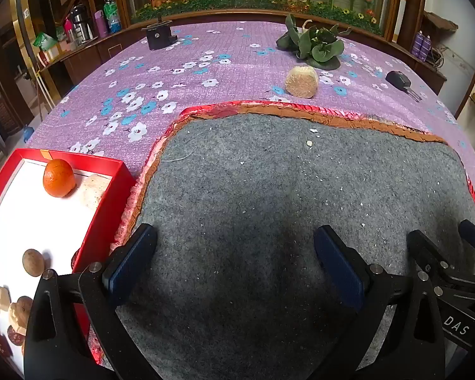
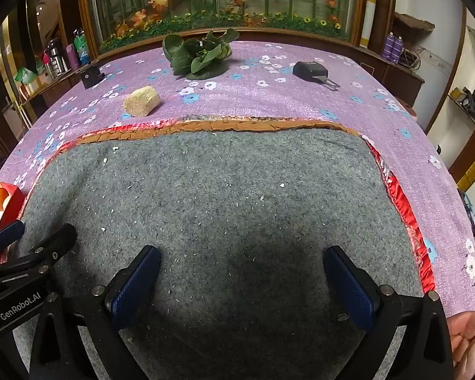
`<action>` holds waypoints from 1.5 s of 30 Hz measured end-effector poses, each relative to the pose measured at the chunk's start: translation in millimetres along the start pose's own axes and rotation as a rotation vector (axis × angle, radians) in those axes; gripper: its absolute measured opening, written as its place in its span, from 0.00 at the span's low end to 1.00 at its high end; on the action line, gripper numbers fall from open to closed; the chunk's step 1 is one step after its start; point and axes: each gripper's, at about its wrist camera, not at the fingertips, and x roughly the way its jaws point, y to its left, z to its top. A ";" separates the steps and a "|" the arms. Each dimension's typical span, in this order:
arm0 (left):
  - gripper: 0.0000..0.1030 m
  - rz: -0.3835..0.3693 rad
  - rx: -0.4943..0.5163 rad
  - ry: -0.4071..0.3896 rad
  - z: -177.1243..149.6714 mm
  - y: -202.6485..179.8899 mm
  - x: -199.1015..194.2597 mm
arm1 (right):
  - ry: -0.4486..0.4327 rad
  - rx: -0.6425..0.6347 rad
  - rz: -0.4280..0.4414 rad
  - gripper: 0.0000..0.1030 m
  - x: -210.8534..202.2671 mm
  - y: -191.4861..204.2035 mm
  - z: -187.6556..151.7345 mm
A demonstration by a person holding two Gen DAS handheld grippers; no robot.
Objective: Organize fruits
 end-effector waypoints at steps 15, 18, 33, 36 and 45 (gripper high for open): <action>0.99 0.000 0.000 0.000 -0.1 0.0 0.0 | -0.001 0.000 0.000 1.00 -0.4 1.8 -0.5; 0.99 0.000 0.000 0.000 -0.2 -0.1 0.0 | -0.001 0.000 0.000 1.00 -0.5 2.2 -0.2; 0.99 0.000 0.000 0.000 -0.1 -0.1 0.0 | -0.002 0.000 -0.001 1.00 -0.8 2.8 -0.3; 0.99 0.000 0.000 0.000 -0.1 0.0 0.0 | -0.002 0.000 -0.001 1.00 -0.8 2.9 -0.3; 0.99 0.000 0.000 0.000 -0.1 0.0 0.0 | -0.002 0.000 -0.001 1.00 -0.8 3.1 -0.3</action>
